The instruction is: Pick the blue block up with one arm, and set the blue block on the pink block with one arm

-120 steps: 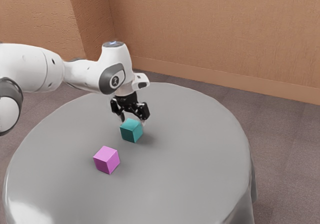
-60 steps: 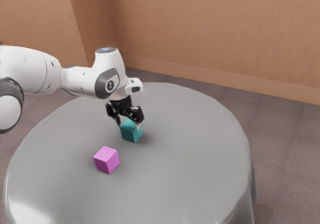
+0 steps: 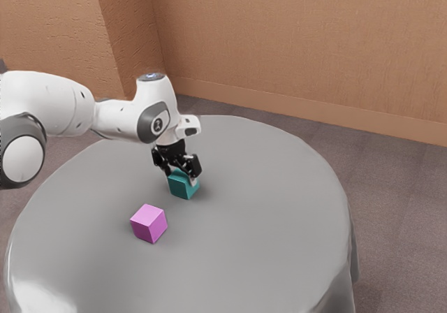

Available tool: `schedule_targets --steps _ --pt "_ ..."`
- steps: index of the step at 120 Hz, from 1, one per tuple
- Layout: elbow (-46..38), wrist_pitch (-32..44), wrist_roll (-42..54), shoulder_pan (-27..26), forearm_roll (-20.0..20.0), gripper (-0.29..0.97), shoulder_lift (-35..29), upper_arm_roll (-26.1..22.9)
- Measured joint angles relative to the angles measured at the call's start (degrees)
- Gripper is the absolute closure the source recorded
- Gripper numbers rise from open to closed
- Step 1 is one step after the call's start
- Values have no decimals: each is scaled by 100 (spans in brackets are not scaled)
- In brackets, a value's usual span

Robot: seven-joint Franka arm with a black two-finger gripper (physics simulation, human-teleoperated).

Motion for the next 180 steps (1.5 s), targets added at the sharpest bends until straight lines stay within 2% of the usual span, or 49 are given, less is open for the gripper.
schedule_targets --steps 24,43,67,86,128,148,180 --pt "312 24 130 -2 -10 0 230 0" --pt "258 33 216 7 -182 0 260 0" --pt "242 33 279 4 -243 30 170 0" --pt "129 45 251 10 -249 34 161 0" --pt "-2092 51 -96 27 -162 40 -2288 1" --pt "-2824 45 -287 44 -150 39 -2845 -112" --pt "-3420 23 -528 71 -153 39 -3218 -215"
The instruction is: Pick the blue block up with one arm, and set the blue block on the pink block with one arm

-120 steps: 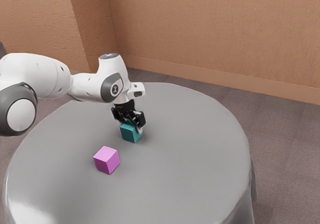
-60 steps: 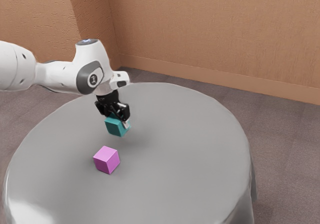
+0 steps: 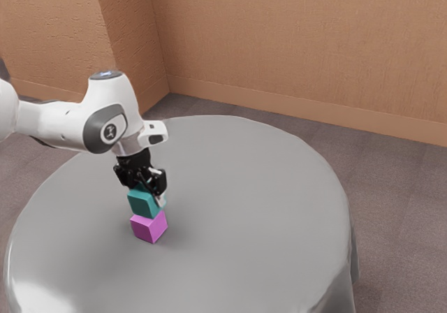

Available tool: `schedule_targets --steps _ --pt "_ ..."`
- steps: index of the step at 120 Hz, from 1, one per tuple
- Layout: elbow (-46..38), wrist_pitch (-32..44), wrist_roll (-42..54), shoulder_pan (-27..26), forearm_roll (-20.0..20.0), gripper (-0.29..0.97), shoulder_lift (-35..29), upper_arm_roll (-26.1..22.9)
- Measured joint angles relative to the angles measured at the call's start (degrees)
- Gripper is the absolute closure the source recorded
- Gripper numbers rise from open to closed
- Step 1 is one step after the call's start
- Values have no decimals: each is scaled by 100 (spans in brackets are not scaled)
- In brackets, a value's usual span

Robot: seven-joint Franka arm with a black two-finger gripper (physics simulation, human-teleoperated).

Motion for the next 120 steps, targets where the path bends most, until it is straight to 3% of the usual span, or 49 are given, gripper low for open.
schedule_targets --steps 48,73,112,120 --pt "-136 -7 -230 80 -1 38 72 -62" --pt "44 -7 -219 82 396 37 205 -61" --pt "216 -3 -170 118 494 38 388 -60" --pt "229 -3 -152 121 461 29 397 -60"
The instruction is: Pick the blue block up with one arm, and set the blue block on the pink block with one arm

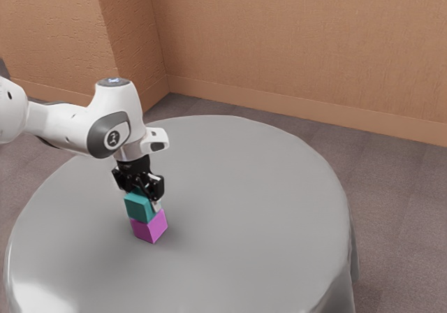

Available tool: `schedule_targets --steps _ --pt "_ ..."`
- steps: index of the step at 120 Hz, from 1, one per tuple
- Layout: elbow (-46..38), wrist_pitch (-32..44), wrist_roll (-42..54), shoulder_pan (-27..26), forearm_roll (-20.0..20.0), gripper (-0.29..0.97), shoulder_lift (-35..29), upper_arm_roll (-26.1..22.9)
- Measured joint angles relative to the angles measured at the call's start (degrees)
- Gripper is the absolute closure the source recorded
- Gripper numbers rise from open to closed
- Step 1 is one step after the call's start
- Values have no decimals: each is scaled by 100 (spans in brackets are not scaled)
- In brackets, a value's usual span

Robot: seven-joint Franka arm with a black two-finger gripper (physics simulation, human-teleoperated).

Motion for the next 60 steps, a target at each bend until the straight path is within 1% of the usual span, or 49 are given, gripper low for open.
schedule_targets --steps 24,28,32,37,42,50,55,60 --pt "6 -9 121 17 -121 13 -54 2" --pt "5 -16 137 17 -123 11 -206 2" --pt "80 -78 155 22 -114 10 -536 -8" --pt "486 -296 183 103 -99 8 -836 -98" --pt "1228 -665 266 125 -57 6 -967 -157" --pt "2364 -1270 478 19 175 5 -1056 -154" --pt "2807 -1689 605 -15 276 4 -1079 -150" --pt "3060 -2094 723 -53 342 3 -1102 -105"
